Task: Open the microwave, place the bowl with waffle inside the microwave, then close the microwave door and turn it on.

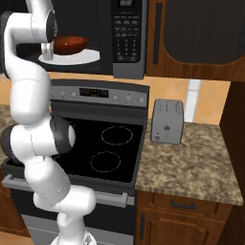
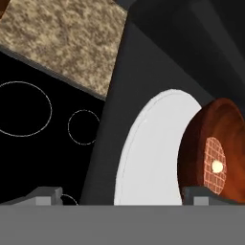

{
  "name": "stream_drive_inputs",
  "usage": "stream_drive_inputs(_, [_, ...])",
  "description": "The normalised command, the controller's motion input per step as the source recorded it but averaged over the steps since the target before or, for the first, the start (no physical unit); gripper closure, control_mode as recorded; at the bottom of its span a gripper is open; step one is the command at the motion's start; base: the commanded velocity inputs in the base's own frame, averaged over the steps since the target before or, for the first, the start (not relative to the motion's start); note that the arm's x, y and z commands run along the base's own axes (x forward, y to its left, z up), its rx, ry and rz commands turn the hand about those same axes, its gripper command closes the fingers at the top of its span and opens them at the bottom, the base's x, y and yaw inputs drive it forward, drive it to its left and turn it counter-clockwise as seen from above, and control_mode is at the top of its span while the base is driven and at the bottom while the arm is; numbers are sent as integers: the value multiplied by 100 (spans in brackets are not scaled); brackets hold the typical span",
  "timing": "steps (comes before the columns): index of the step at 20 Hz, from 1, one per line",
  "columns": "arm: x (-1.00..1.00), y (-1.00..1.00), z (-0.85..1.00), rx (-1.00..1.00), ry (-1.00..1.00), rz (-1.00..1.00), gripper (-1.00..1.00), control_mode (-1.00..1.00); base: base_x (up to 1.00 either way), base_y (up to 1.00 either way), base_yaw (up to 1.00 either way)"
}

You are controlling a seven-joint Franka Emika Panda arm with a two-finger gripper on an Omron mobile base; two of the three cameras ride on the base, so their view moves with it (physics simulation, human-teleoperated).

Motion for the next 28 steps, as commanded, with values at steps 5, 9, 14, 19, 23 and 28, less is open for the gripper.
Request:
stream_drive_inputs(5, [-85,-19,18,3,-14,-9,-100,-100,0,0,0])
stream_drive_inputs(9, [-100,-39,4,7,-5,-22,-100,-100,0,0,0])
stream_drive_inputs(14, [-100,-39,0,14,1,-33,-100,-100,0,0,0])
stream_drive_inputs(19, [-100,-15,0,9,4,-44,-100,-100,0,0,0])
stream_drive_inputs(23, [-58,-13,0,4,3,-25,-100,-100,0,0,0])
stream_drive_inputs(28, [0,-3,0,6,0,0,-100,-100,0,0,0])
